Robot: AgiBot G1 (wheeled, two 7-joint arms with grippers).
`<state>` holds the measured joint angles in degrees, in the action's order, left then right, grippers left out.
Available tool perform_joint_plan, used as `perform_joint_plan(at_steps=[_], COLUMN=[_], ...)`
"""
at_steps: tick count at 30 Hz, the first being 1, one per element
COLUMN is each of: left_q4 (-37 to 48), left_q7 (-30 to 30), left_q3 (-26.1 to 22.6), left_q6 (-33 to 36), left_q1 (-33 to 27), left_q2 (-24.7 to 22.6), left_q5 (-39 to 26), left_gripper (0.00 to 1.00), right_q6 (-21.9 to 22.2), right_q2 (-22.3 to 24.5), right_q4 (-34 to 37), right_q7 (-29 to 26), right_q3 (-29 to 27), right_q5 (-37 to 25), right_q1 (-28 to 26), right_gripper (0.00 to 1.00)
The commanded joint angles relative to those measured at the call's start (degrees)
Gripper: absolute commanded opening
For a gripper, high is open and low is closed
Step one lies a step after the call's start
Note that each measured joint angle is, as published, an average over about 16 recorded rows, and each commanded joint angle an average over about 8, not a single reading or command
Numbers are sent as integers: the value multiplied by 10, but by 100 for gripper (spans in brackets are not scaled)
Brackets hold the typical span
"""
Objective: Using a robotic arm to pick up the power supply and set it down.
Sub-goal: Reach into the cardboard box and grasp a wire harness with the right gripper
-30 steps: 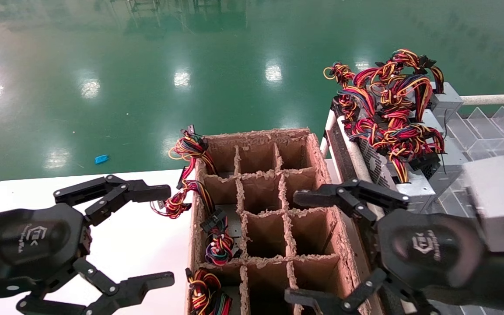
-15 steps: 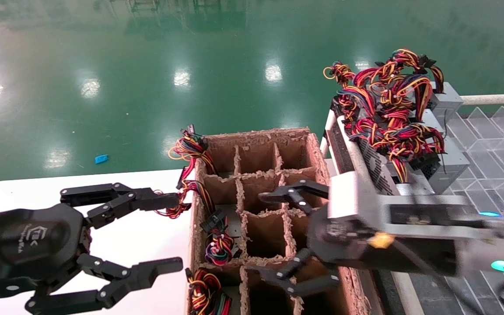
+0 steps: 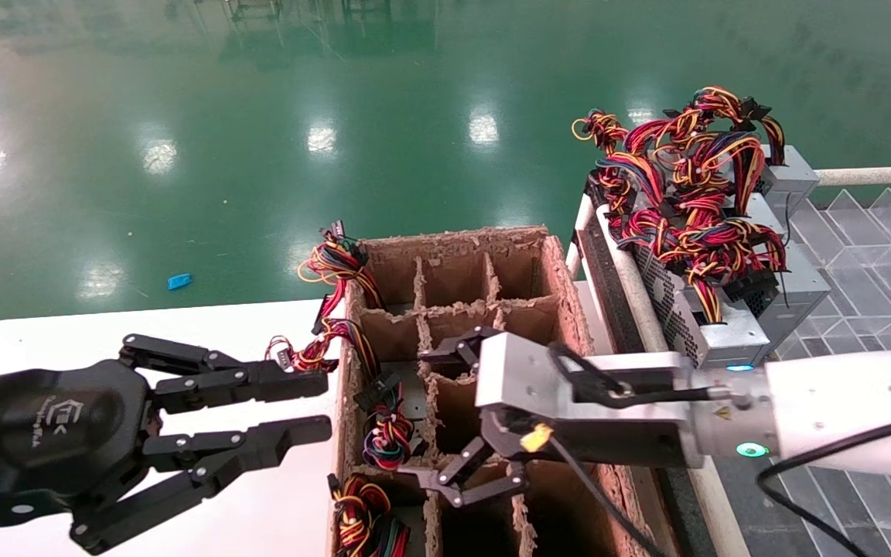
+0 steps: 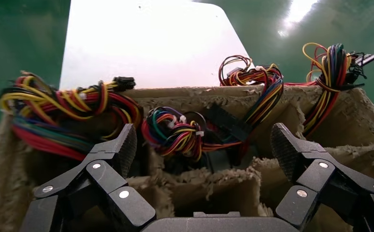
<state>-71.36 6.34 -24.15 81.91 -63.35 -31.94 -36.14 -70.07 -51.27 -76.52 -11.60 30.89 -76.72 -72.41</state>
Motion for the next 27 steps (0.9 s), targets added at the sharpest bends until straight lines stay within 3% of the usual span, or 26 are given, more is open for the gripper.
perform_joint_plan(at_steps=[1, 3, 15, 27], left_q4=[0, 0, 0, 0], left_q7=[0, 0, 0, 0], left_q3=[0, 0, 0, 0], left_q6=[0, 0, 0, 0], left_q1=[0, 0, 0, 0], left_q2=[0, 0, 0, 0], left_q5=[0, 0, 0, 0], left_gripper=[0, 0, 0, 0], right_q6=[7, 11, 30, 12], right_q2=[-8, -15, -43, -30], right_q4=[-1, -2, -6, -7], right_q7=[2, 1, -11, -22], right_q3=[5, 9, 28, 18], right_q5=[-13, -20, -58, -23], right_q1=[-1, -3, -6, -4], right_gripper=[5, 0, 0, 0])
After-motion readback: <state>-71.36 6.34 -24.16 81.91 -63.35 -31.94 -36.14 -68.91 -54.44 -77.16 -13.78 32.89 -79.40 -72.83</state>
